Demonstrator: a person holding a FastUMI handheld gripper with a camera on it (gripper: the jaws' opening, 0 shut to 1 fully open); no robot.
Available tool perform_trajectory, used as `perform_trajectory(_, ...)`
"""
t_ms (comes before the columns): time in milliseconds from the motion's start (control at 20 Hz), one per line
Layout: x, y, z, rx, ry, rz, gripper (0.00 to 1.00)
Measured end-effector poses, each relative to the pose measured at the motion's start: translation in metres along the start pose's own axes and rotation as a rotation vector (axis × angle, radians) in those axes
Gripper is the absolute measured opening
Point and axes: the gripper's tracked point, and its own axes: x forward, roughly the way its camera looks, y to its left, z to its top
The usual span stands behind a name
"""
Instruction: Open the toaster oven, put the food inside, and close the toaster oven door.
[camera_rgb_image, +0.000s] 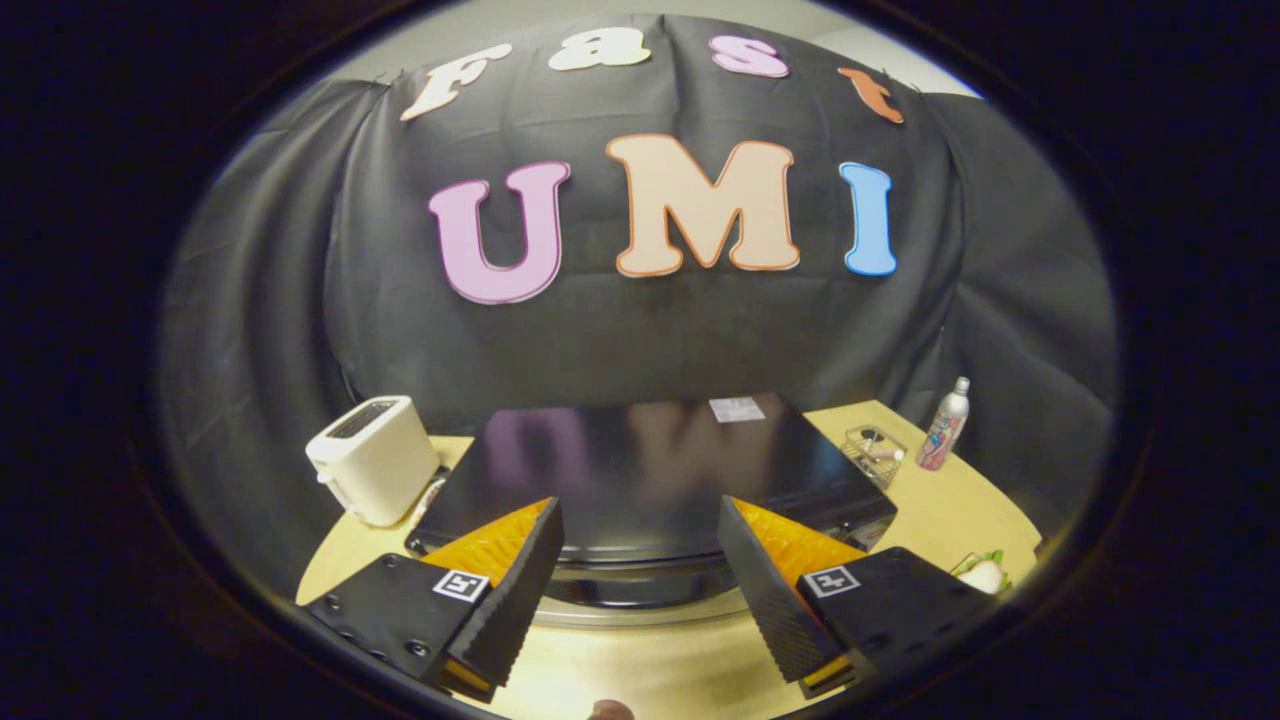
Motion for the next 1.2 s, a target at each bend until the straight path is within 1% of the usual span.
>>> perform_trajectory(100, 0.001, 0.0, -0.01, -0.018, 0.022, 0.005, 0.98)
perform_trajectory(200, 0.003, -0.001, -0.011, 0.008, 0.016, 0.003, 0.98)
perform_trajectory(300, 0.002, 0.0, -0.012, 0.034, 0.011, 0.021, 0.98)
perform_trajectory(400, -0.005, -0.004, -0.014, -0.011, 0.005, 0.018, 0.99)
perform_trajectory(650, -0.021, -0.007, -0.025, -0.005, -0.002, 0.032, 0.99)
perform_trajectory(900, -0.048, -0.01, -0.042, -0.069, 0.013, 0.026, 0.99)
perform_trajectory(1200, -0.078, -0.012, -0.071, -0.147, 0.07, 0.016, 0.99)
